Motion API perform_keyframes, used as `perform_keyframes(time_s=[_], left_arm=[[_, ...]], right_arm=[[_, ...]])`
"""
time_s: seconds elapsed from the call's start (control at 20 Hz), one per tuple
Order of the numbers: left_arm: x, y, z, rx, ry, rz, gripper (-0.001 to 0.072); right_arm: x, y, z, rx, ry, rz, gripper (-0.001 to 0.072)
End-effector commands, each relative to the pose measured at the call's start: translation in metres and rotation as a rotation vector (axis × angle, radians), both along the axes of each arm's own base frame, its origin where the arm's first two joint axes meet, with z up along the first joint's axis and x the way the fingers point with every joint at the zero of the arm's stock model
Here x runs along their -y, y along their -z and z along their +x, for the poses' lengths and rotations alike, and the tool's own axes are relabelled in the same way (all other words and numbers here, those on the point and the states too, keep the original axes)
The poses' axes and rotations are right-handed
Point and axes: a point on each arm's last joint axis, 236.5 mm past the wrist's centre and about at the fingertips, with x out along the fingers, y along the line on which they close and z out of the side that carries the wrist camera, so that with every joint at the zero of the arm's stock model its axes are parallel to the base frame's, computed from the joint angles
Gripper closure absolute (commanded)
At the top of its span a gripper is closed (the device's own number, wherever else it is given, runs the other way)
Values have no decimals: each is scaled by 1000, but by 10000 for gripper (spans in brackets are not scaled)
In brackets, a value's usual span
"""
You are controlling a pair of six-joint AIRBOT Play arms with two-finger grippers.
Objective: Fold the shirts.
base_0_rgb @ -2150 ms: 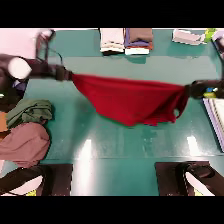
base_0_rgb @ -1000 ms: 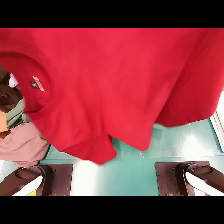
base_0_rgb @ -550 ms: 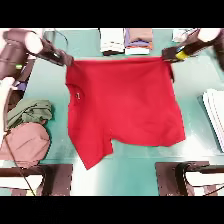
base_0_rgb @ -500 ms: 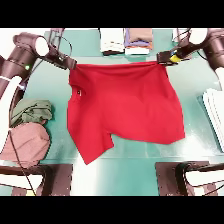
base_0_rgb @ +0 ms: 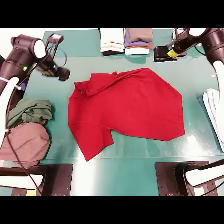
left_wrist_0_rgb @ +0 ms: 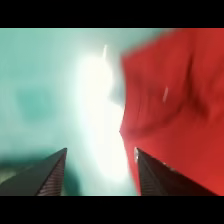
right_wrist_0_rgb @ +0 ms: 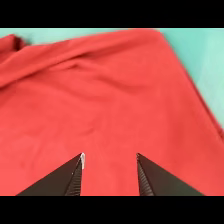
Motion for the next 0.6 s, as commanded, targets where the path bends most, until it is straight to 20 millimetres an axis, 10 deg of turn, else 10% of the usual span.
perform_keyframes(time_s=[0.0,0.3,0.55], left_arm=[[-12,38,-75,-188,-87,-26,187],[22,112,-156,-326,-145,-229,187],[43,147,-171,-354,-198,-339,187]], right_arm=[[1,-7,-33,-39,-27,-3,318],[7,24,-82,-90,-23,-7,318],[-3,42,-101,-118,-27,51,319]])
